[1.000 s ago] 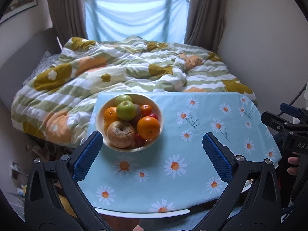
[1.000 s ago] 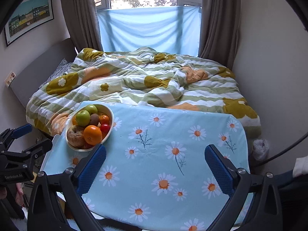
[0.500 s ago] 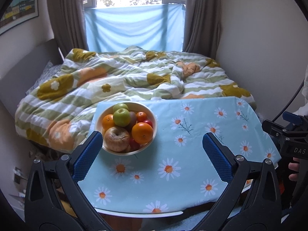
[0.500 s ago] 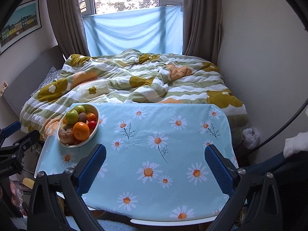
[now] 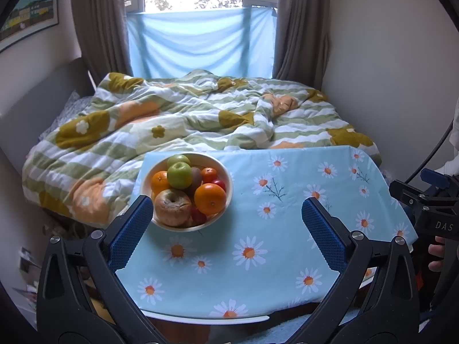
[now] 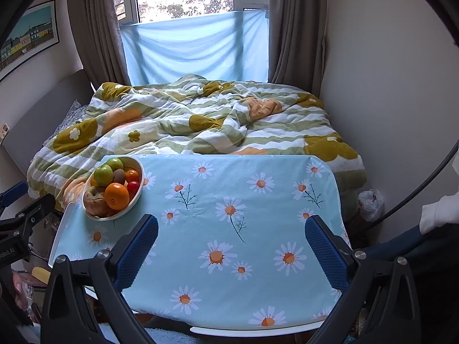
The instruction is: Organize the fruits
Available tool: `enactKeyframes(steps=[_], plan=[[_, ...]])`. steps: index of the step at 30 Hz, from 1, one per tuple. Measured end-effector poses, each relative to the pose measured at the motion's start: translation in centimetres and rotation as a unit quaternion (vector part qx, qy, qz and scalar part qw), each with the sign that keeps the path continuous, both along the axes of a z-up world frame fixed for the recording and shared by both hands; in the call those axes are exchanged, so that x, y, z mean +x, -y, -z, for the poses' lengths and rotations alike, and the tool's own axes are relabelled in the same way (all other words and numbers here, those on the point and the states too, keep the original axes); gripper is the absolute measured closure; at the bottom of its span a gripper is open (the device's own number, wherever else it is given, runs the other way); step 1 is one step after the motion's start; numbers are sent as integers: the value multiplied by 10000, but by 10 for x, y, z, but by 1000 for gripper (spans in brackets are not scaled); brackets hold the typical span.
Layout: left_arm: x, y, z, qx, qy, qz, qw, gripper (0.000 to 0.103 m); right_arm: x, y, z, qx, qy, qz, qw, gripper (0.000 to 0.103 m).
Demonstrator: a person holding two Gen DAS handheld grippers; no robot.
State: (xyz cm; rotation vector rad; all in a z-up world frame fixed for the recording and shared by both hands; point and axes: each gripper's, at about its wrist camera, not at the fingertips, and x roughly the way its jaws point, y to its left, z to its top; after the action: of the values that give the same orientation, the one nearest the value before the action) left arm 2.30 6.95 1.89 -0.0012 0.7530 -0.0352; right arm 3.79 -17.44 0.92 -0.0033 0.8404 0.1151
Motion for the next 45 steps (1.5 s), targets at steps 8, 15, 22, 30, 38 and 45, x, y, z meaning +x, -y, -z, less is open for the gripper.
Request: enactKeyframes(steps=[8, 15, 22, 30, 38, 45], plan=[[0, 1, 0, -14, 4, -6, 10000, 0, 0, 2, 1, -15, -7, -12, 10000, 1], [3, 5, -3, -34, -17, -4, 10000, 0, 0, 1, 0, -7, -7, -4, 10000, 1], [3, 5, -2, -49, -14, -9, 10000, 0, 1, 1, 0, -12, -7, -10, 10000, 1], [8, 5, -3, -19, -29, -49, 10000, 0, 1, 0, 0, -14, -15, -7, 10000, 1], [6, 0, -5, -16, 119, -99, 9999, 0, 2, -1, 0, -11, -9, -5, 10000, 1], [9, -7, -3, -21, 186, -86, 9998, 0, 3, 1, -1, -4, -3, 5, 10000, 1]])
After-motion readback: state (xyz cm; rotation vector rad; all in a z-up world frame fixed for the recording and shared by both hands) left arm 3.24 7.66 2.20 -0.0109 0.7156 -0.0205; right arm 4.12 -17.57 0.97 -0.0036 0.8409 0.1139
